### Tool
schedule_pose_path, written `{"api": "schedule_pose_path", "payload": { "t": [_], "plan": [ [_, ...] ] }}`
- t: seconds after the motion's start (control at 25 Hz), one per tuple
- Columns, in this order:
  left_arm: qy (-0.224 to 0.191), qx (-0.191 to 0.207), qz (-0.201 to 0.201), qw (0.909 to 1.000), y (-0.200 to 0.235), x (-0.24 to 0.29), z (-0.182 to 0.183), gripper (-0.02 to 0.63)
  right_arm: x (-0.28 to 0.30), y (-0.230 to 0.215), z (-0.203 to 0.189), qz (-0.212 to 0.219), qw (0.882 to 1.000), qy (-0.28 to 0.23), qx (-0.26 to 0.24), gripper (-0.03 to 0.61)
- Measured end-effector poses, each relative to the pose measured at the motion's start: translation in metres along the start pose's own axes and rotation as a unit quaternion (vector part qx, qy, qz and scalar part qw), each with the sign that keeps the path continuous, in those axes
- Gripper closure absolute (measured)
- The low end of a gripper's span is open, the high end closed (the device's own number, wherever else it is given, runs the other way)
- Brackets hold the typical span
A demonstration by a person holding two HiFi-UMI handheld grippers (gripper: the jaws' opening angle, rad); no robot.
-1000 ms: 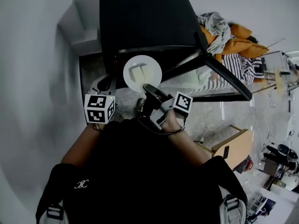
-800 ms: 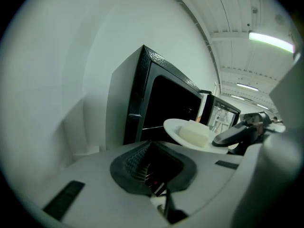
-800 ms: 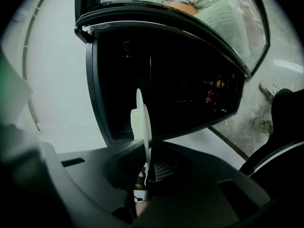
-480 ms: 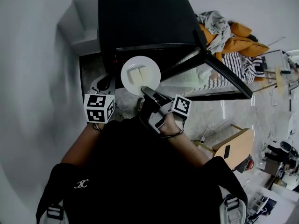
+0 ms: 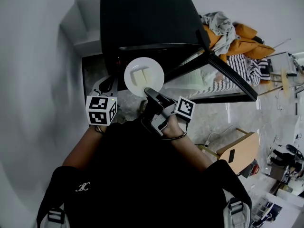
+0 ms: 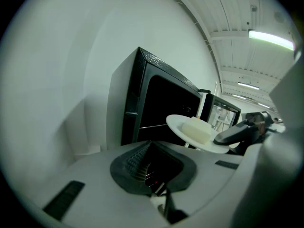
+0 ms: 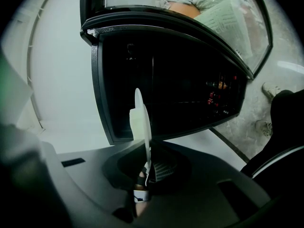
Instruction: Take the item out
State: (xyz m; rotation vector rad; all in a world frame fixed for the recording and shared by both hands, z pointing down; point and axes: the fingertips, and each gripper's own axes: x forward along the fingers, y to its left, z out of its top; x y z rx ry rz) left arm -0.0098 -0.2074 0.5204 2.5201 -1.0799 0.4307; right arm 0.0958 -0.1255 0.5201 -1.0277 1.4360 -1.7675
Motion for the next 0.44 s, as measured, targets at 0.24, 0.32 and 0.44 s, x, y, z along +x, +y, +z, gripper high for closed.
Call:
{"api": "schedule_pose_path", "payload": {
  "t": [0.24, 0.32, 0.44],
  "plan": [
    [-0.001, 0.003, 0.001, 1.0, -0.0062, -0.0009, -0.0002, 0.606, -0.0062, 0.0005, 0.0039, 0.003, 1.0, -0.004, 0.002, 0.552],
    [0.0, 0.002, 0.002, 1.0, -0.007, -0.0002, -0.0002, 0.606, -0.0066, -0.0002, 0.0053, 0.002, 1.0, -0.004, 0.003, 0.552],
    [0.001, 0.001, 0.002, 1.0, -0.0086, 0.0006, -0.0022, 0.606, -0.0073, -0.0017, 0.0067, 0.001, 1.0, -0.002, 0.003, 0.552]
  ]
}}
